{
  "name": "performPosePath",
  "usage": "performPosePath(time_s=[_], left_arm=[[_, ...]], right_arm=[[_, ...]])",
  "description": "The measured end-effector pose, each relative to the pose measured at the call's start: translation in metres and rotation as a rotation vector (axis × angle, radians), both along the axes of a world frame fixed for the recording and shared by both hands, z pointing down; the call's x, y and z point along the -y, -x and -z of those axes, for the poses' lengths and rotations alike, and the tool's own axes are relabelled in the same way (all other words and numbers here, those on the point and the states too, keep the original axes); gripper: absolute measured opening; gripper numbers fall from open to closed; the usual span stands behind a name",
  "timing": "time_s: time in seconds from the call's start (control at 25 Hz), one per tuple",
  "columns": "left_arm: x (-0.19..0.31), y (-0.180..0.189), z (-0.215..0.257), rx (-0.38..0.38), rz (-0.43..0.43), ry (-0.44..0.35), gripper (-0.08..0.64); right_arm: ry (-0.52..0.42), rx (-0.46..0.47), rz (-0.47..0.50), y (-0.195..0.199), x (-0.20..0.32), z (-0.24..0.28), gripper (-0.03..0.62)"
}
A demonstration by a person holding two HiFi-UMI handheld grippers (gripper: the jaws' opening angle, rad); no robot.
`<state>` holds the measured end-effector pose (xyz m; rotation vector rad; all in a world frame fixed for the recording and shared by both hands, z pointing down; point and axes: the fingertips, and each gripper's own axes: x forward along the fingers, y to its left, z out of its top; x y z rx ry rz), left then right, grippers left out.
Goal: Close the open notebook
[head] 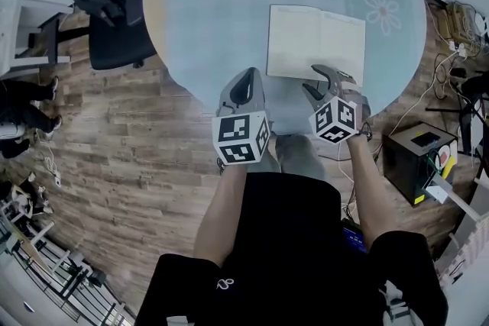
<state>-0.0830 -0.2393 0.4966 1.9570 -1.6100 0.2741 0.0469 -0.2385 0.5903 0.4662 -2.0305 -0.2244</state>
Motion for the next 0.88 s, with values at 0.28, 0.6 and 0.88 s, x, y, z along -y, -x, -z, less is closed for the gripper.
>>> performPosePath(time_s=[0.28, 0.6, 0.88], left_arm=[[-0.004, 0.008, -0.006, -0.010, 0.010, 0.011, -0.012], [-0.005, 0.011, -0.011, -0.020, 0.005, 0.018, -0.012], [-0.006, 0.011, -0.011, -0.029, -0.001, 0.024, -0.012]], right_arm=[[-0.035, -0.129, 0.056, 0.003, 0.003, -0.016, 0.241], [-0.080, -0.212, 0.069, 0.007, 0.003, -0.023, 0.220], [-0.132, -0.269, 0.051, 0.007, 0.007, -0.022, 0.198]])
